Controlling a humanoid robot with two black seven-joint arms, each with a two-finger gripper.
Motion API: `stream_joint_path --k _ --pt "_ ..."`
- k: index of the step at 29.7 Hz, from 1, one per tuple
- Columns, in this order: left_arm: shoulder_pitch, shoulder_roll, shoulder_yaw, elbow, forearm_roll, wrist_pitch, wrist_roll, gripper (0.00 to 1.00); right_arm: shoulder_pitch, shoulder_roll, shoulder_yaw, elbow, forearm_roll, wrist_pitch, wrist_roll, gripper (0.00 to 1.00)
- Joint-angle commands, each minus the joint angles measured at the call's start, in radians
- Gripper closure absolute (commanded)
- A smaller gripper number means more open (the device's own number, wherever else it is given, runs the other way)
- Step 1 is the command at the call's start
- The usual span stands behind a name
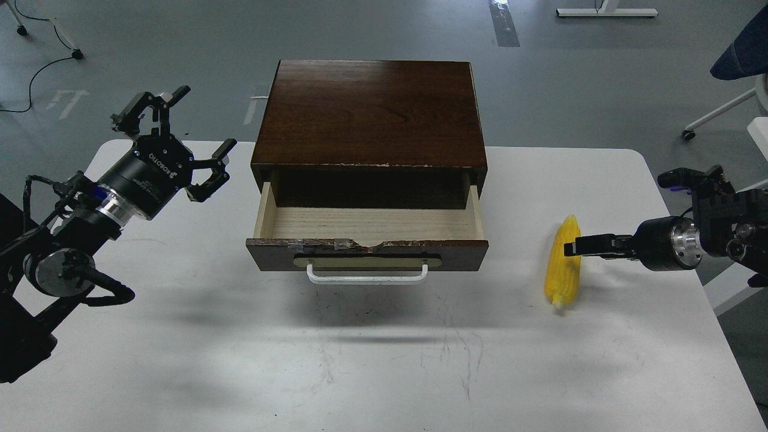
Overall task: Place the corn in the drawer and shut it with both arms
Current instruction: 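Close the right gripper around the middle of the yellow corn cob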
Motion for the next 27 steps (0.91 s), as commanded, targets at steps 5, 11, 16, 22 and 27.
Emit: stream_joint_path --k 5,11,16,22,27 --pt "0.005 0.01 0.0 -0.001 0.0 0.0 0.0 0.0 -0.002 0.016 -0.017 -0.007 0.003 0.0 0.0 0.0" --pt "0.005 0.01 0.0 -0.001 0.0 0.0 0.0 0.0 -0.003 0.032 -0.02 -0.022 0.003 0.0 -0.002 0.0" --pt "0.005 0.014 0.0 -0.001 -0.002 0.0 0.0 0.0 0.0 0.049 -0.051 -0.033 0.003 0.0 0.0 0.02" --pt "0.005 0.016 0.0 0.001 0.0 0.0 0.0 0.0 0.0 0.049 -0.051 -0.033 0.003 0.0 0.004 0.26" --pt "0.005 0.016 0.0 0.001 0.0 0.0 0.0 0.0 0.0 0.049 -0.051 -0.032 0.003 0.0 0.006 0.48"
